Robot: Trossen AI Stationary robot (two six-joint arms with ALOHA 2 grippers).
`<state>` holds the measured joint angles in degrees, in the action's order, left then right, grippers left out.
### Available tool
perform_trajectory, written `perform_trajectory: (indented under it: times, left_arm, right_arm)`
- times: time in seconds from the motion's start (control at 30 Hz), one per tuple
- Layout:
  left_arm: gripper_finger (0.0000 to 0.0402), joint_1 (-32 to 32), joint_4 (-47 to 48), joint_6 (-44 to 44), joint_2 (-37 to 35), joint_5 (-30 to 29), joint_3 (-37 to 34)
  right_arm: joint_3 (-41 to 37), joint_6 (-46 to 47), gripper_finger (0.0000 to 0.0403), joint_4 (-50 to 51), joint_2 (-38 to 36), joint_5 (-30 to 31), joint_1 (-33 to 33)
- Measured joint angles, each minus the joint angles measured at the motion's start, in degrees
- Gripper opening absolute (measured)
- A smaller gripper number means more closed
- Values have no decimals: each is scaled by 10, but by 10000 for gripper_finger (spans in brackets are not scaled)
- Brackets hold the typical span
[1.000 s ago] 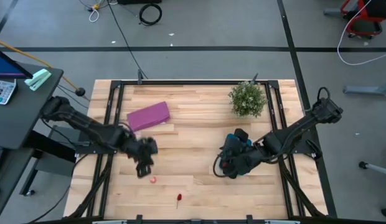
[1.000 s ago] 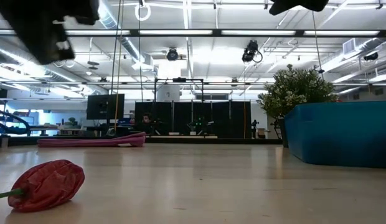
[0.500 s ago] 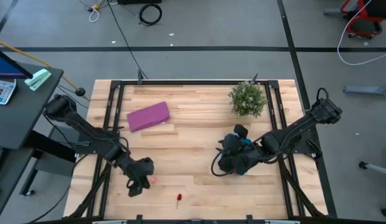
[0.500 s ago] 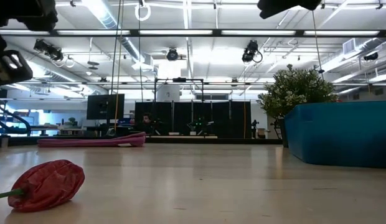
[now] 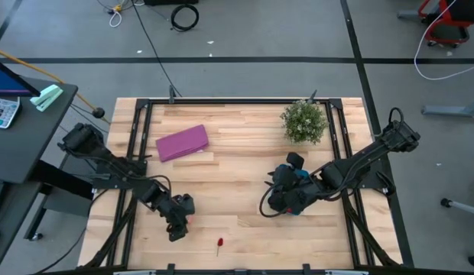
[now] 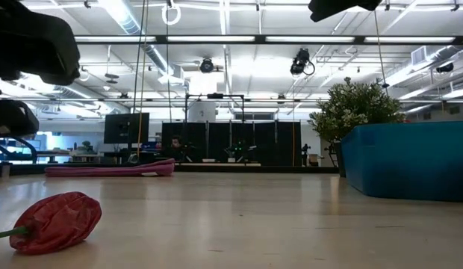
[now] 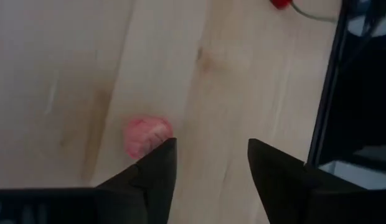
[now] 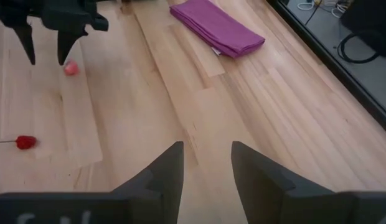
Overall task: Pick and placing Produce into tupperware
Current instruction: Put the pink peach into the blue bin
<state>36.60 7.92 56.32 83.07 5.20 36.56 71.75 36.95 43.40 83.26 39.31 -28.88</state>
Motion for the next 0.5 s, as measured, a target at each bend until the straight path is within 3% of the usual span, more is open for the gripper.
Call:
perform_trajectory:
  times: [0.5]
  left_arm:
    - [158, 3, 40, 50, 0, 12, 0]
  right_arm:
    - [0, -42, 140, -2, 0, -1, 0]
